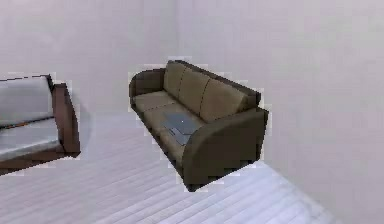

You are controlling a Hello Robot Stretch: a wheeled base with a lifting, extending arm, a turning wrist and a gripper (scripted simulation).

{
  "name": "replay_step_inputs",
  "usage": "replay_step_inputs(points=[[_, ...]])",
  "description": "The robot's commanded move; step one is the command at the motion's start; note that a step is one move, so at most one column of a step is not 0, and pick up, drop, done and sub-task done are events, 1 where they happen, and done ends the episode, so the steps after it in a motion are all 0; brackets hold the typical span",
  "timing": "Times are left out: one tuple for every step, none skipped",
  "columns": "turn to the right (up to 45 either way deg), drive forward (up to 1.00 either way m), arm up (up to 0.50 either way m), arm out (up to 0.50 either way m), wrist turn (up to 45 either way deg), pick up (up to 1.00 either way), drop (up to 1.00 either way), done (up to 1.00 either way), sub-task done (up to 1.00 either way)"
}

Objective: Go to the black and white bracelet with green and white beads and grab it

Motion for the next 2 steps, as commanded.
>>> replay_step_inputs(points=[[45.0, 0.0, 0.0, 0.0, 0.0, 0.0, 0.0, 0.0, 0.0], [45.0, 0.0, 0.0, 0.0, 0.0, 0.0, 0.0, 0.0, 0.0]])
